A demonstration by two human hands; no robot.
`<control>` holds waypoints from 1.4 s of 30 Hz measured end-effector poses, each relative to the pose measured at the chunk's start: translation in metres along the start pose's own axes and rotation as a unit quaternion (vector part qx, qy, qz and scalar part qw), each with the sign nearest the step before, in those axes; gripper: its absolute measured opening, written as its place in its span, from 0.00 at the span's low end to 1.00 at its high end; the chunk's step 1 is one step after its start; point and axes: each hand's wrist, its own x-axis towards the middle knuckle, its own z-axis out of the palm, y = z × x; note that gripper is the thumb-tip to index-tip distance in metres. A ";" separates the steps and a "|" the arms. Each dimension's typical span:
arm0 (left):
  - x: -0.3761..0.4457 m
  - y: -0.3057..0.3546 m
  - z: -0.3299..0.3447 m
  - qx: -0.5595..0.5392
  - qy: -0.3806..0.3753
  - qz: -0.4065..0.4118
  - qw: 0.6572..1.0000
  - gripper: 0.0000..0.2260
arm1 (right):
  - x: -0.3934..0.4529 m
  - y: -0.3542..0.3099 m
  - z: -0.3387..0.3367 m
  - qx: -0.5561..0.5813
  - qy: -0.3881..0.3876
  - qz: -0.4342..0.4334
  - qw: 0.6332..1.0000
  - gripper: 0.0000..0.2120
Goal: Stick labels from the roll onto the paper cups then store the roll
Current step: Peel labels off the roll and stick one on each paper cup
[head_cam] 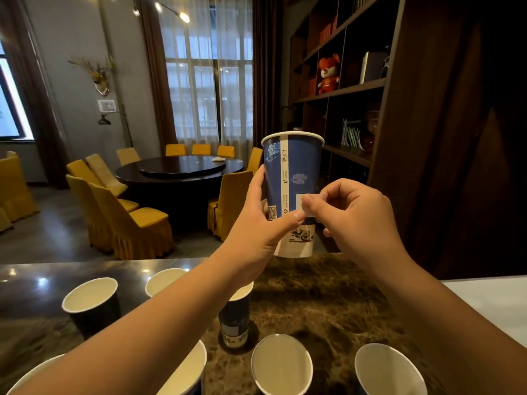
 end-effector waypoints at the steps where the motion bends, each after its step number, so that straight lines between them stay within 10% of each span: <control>1: -0.001 0.000 0.000 -0.004 0.002 0.000 1.000 0.40 | -0.001 0.000 -0.001 -0.043 -0.005 -0.019 0.999 0.10; 4: -0.003 0.001 -0.002 -0.024 -0.006 -0.001 1.000 0.39 | 0.003 0.002 -0.006 -0.122 -0.042 0.003 0.992 0.22; 9: -0.003 0.005 -0.005 -0.022 -0.071 -0.039 0.996 0.38 | 0.012 0.004 -0.021 0.141 -0.199 0.133 0.961 0.31; 19: 0.003 0.008 -0.005 0.048 -0.083 -0.073 0.993 0.32 | 0.010 0.019 -0.030 0.186 -0.172 0.091 0.963 0.20; 24: 0.005 0.005 -0.008 0.080 -0.145 -0.114 0.980 0.26 | 0.009 0.033 -0.027 0.068 -0.154 0.065 0.984 0.32; 30: 0.020 -0.005 -0.014 0.117 -0.072 -0.093 0.986 0.42 | 0.007 0.069 -0.025 0.013 -0.238 0.048 0.970 0.36; 42: 0.029 -0.095 0.002 0.457 -0.200 -0.143 0.855 0.35 | 0.000 0.135 -0.001 -0.220 -0.327 0.089 0.915 0.47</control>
